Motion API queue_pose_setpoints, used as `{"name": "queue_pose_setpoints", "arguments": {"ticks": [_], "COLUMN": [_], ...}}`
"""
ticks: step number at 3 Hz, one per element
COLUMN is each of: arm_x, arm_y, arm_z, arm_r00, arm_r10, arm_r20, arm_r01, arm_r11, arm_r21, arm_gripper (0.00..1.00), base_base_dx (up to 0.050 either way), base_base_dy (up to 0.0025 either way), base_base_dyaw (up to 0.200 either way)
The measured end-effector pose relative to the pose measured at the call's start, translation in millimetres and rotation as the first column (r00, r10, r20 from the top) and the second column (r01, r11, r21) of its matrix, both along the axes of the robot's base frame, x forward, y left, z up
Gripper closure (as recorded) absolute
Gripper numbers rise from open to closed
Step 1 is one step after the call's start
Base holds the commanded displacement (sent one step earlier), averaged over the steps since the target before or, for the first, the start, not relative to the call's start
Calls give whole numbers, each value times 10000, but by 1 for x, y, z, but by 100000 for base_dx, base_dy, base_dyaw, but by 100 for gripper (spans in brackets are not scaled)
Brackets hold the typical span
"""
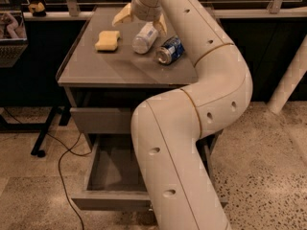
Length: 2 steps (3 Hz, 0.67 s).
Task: Place blue plastic bottle into middle drawer
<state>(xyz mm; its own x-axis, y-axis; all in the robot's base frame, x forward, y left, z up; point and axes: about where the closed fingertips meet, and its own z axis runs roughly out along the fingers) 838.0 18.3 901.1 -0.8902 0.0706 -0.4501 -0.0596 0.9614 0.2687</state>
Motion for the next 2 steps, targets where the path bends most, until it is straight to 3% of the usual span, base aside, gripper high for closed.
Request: {"name": "queue_pose_setpoints", "arguments": {"ticks": [1,2], "arm_x": [0,0], "arm_y": [0,0], "arm_z": [0,0], "arm_r00": [10000,10000], "arm_r10": [0,0], "arm_r20": [0,0], "arm_r01": [0,0], "arm_r11": [10000,10000], "arm_r21": [0,0], "arm_gripper": [0,0], "base_base_dx": [4997,0], "base_base_dy": [2,0], "base_base_dyaw": [-53,0]}}
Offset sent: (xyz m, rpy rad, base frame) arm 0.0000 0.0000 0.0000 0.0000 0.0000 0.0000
